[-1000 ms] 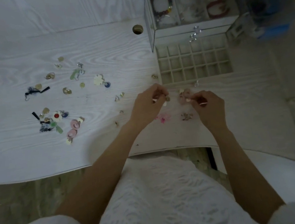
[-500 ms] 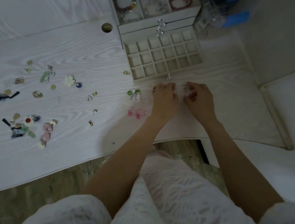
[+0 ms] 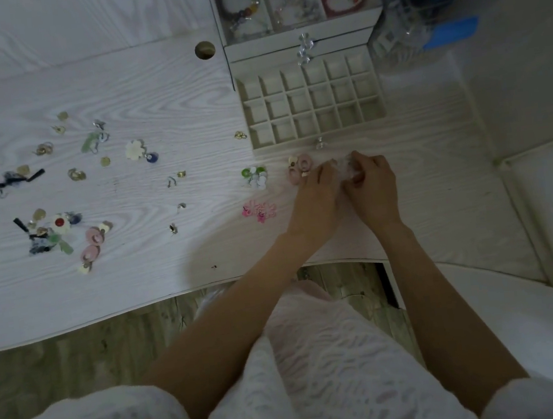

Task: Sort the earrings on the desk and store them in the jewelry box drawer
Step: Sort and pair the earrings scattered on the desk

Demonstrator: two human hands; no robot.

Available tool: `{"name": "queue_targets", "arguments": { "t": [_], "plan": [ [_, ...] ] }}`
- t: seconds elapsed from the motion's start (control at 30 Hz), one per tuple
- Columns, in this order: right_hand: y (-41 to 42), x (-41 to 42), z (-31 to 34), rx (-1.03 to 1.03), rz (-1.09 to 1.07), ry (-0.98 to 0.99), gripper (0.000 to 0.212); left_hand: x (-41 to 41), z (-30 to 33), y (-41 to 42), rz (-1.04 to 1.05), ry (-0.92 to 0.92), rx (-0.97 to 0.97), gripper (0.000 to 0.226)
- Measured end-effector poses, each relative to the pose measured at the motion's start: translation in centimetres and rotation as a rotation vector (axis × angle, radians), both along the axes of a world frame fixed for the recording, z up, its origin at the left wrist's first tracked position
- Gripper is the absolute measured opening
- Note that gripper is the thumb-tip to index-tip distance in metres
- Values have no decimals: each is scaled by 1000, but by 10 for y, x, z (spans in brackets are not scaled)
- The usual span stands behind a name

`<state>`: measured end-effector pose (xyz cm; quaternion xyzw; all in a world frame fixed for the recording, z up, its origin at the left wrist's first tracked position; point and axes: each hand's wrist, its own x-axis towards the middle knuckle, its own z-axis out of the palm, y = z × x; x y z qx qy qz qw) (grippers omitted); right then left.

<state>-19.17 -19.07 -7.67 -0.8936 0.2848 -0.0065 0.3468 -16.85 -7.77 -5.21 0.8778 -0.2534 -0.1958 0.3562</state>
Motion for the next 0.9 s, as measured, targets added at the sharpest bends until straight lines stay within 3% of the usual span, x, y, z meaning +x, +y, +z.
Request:
{"name": "queue_targets", "arguments": {
  "t": [0.17,0.33,0.43,0.53,0.7,0.83,0.9],
  "plan": [
    [8,9,-1,6,51,1,42,8,-6,0,56,191,-107,56],
    [12,11,3,0,83,31,47,13,5,9,141,348,-144,57],
    [17,3,15,-89,160,-5,45,14,15,30,187,249,-192,45],
    [33,0,30,-254,287,-91,30,17,28,66,251,86,-238,28],
    [73,37,37,-356,529,-303,18,28,27,149,459,-185,-30,17],
    [103,91,22,-411,629,-352,20,30,4,210,626,-163,196,22],
    [109,113,12,-522,649,-289,27,31,-6,226,674,-95,195,28]
  ]
}}
